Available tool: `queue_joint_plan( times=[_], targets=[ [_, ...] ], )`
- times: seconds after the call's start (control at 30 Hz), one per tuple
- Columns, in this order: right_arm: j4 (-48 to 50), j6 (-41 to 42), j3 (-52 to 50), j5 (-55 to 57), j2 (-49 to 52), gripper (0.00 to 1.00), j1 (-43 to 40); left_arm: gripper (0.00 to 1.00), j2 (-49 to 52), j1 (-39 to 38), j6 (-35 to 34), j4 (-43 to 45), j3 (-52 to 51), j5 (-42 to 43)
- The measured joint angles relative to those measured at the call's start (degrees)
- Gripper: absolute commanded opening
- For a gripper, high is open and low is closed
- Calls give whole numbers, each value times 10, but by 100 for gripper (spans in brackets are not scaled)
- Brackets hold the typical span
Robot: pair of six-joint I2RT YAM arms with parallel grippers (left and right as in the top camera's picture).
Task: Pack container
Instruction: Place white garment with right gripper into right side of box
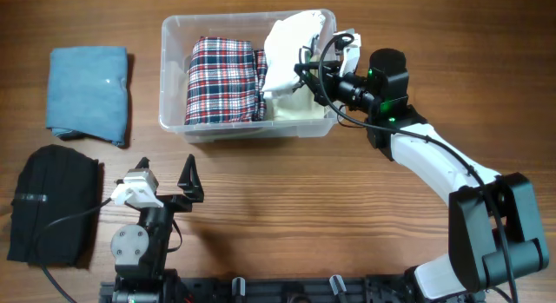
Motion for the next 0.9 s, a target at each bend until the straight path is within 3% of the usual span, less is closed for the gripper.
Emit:
queue_joint_plan(
  times=[0.07,0.3,0.37,0.43,0.53,0.6,0.73,0.9],
  targets=[
    [1,0,0,1,0,86,0,100,0,0,0,0,0,0],
    [-19,8,1,1,0,89,0,100,0,0,0,0,0,0],
    [-83,1,9,1,-12,94,0,100,0,0,0,0,0,0],
    [-205,-37,47,15,-40,100,2,100,0,0,0,0,0,0],
    [-395,-143,141,104,-75,100,26,100,0,0,0,0,0,0],
    [-469,-223,207,186,-81,100,58,100,0,0,0,0,0,0],
    [-484,-312,234,301,-65,100,96,100,0,0,0,0,0,0],
    [-464,-337,234,338,47,100,96,100,0,0,0,0,0,0]
  ],
)
